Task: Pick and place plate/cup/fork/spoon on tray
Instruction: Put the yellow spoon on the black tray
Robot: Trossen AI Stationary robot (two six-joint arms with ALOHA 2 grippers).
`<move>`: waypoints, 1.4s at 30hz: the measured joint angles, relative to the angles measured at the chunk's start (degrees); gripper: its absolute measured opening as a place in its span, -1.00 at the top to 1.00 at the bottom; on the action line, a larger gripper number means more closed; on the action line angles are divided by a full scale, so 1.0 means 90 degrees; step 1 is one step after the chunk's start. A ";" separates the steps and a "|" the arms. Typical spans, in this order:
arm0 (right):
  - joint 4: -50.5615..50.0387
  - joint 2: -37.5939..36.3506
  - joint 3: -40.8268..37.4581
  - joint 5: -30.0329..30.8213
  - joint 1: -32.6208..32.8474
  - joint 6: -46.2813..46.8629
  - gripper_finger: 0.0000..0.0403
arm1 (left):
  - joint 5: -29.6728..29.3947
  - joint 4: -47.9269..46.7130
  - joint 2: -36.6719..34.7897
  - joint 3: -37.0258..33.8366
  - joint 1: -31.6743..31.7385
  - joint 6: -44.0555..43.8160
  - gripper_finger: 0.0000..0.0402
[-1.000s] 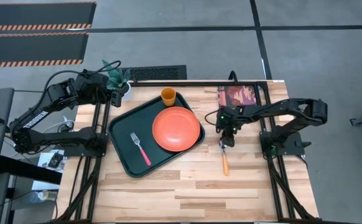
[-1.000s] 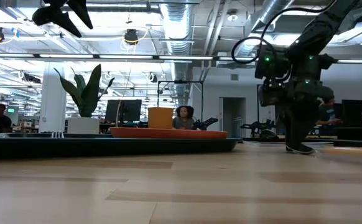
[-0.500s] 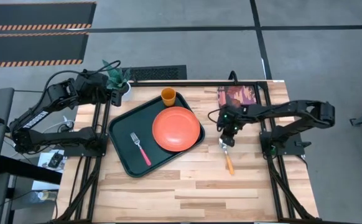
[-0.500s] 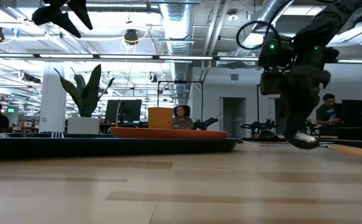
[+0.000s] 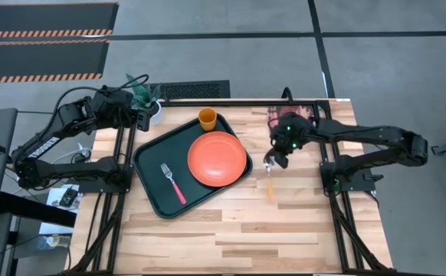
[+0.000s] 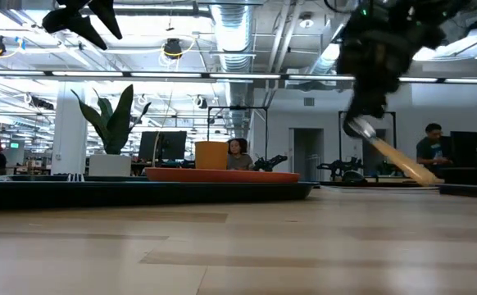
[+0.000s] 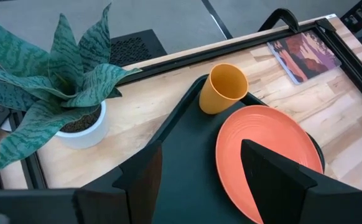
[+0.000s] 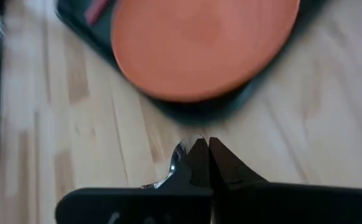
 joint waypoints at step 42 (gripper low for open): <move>0.1169 0.8605 1.0051 -0.1708 0.1380 -0.0775 1.00 | 0.0060 -0.0030 -0.0005 0.0001 0.0000 -0.0120 -0.02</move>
